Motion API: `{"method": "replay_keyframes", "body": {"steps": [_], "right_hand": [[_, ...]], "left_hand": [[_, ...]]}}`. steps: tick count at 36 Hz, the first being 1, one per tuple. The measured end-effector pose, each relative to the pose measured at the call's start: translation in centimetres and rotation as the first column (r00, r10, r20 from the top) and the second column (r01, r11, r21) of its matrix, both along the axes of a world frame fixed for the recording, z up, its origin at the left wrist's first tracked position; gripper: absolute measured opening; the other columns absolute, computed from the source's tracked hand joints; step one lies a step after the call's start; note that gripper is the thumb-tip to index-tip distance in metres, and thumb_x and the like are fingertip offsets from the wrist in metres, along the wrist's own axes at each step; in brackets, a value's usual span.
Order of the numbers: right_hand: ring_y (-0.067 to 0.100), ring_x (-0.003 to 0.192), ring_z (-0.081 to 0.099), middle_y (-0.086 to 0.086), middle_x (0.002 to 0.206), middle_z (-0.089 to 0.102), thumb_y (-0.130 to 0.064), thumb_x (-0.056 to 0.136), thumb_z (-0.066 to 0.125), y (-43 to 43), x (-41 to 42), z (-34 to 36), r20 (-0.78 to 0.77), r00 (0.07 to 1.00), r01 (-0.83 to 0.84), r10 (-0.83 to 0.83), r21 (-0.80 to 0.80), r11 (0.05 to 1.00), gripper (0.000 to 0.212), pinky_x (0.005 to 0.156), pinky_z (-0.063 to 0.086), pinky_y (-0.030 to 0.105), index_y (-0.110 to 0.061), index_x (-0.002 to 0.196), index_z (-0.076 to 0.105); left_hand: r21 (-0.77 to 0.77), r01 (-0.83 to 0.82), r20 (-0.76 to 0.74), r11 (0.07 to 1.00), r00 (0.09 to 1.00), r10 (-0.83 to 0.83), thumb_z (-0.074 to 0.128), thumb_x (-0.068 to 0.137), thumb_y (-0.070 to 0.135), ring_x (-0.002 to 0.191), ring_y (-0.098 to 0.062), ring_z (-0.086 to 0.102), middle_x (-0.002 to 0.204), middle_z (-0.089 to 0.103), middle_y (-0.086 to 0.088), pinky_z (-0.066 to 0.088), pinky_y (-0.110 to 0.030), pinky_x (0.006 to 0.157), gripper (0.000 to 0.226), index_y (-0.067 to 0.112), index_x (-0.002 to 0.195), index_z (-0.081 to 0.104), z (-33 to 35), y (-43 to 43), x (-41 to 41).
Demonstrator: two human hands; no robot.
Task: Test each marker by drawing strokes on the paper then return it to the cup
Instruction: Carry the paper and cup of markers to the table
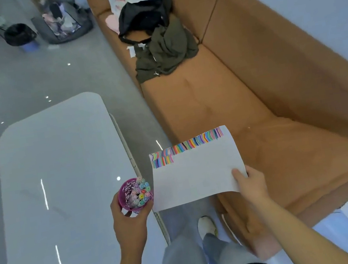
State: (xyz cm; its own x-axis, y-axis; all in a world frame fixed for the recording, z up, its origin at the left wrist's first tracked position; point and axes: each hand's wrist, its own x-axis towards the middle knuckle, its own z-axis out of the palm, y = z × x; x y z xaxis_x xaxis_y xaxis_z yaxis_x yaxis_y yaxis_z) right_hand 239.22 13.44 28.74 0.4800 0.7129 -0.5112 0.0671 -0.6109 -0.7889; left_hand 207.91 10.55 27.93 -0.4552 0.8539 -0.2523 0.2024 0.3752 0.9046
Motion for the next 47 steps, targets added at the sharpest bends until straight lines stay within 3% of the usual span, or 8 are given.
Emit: {"method": "replay_keyframes", "body": {"steps": [7,13,21,25,29,36,39,47], "right_hand": [[0.012,0.081,0.068,-0.007,0.09,0.074,-0.018,0.098,0.063,6.9,-3.3,-1.6,-0.024,0.991,-0.134,0.133,-0.037,0.99,0.012,0.068,0.053,0.029,-0.02,0.093,0.074],[0.017,0.081,0.066,-0.002,0.09,0.074,-0.015,0.098,0.063,13.0,-8.3,-2.9,-0.037,0.966,-0.258,0.256,-0.054,0.965,0.019,0.076,0.052,0.035,-0.024,0.083,0.071],[0.016,0.074,0.063,-0.003,0.082,0.072,-0.012,0.095,0.063,21.0,-16.3,-3.6,-0.018,0.914,-0.406,0.405,-0.067,0.912,0.021,0.069,0.05,0.031,-0.02,0.078,0.071],[0.016,0.075,0.063,-0.003,0.083,0.071,-0.014,0.095,0.065,24.1,-19.9,-3.9,-0.021,0.883,-0.469,0.469,-0.091,0.879,0.019,0.074,0.051,0.033,-0.021,0.077,0.07],[0.016,0.071,0.059,-0.003,0.078,0.068,-0.013,0.094,0.065,27.2,-23.2,-4.2,0.02,0.832,-0.551,0.555,-0.094,0.829,0.012,0.062,0.047,0.028,-0.012,0.085,0.073],[0.019,0.068,0.052,0.005,0.077,0.064,-0.014,0.093,0.065,33.6,-28.5,-5.7,0.045,0.68,-0.723,0.732,-0.126,0.679,0.015,0.06,0.042,0.03,-0.01,0.079,0.07],[0.016,0.062,0.05,0.006,0.075,0.063,-0.014,0.093,0.066,36.5,-30.8,-6.5,0.052,0.589,-0.795,0.807,-0.146,0.589,0.018,0.057,0.041,0.03,-0.005,0.079,0.069],[0.017,0.067,0.06,0.004,0.081,0.07,-0.021,0.097,0.063,44.0,-37.0,-7.2,0.043,0.219,-0.955,0.975,-0.196,0.223,0.017,0.056,0.044,0.031,-0.011,0.085,0.07]], "left_hand": [[-0.032,-0.183,0.017,0.983,0.983,0.184,0.093,0.066,0.027,0.11,-0.022,0.062,0.126,0.055,0.016,0.059,-0.031,0.079,0.081,0.051,0.127,0.045,-0.8,2.1,-2.7],[-0.068,-0.317,0.041,0.946,0.947,0.32,0.095,0.063,0.03,0.108,-0.013,0.064,0.115,0.057,0.039,0.059,-0.04,0.084,0.082,0.054,0.124,0.047,-1.4,4.1,-6.9],[-0.1,-0.44,0.002,0.892,0.897,0.443,0.095,0.062,0.036,0.107,-0.007,0.064,0.117,0.055,0.04,0.055,-0.022,0.074,0.085,0.055,0.127,0.045,-1.9,7.1,-12.2],[-0.115,-0.512,-0.005,0.851,0.857,0.515,0.095,0.062,0.04,0.107,-0.005,0.064,0.116,0.054,0.043,0.055,-0.024,0.074,0.085,0.054,0.129,0.044,-1.9,8.0,-14.2],[-0.124,-0.596,-0.002,0.793,0.8,0.6,0.094,0.063,0.04,0.109,-0.01,0.063,0.117,0.054,0.043,0.057,-0.025,0.077,0.084,0.052,0.129,0.043,-1.8,8.6,-15.4],[-0.15,-0.733,-0.022,0.663,0.673,0.739,0.093,0.065,0.036,0.11,-0.013,0.063,0.119,0.057,0.033,0.06,-0.034,0.085,0.083,0.049,0.13,0.044,-2.2,10.2,-16.3],[-0.16,-0.8,-0.027,0.579,0.59,0.807,0.093,0.065,0.036,0.107,-0.004,0.063,0.113,0.055,0.043,0.058,-0.027,0.079,0.083,0.052,0.128,0.043,-2.2,11.3,-15.9],[-0.173,-0.943,-0.032,0.284,0.294,0.955,0.095,0.062,0.035,0.097,0.014,0.062,0.111,0.059,0.041,0.053,-0.019,0.074,0.082,0.058,0.123,0.044,-1.7,15.1,-12.4]]}}
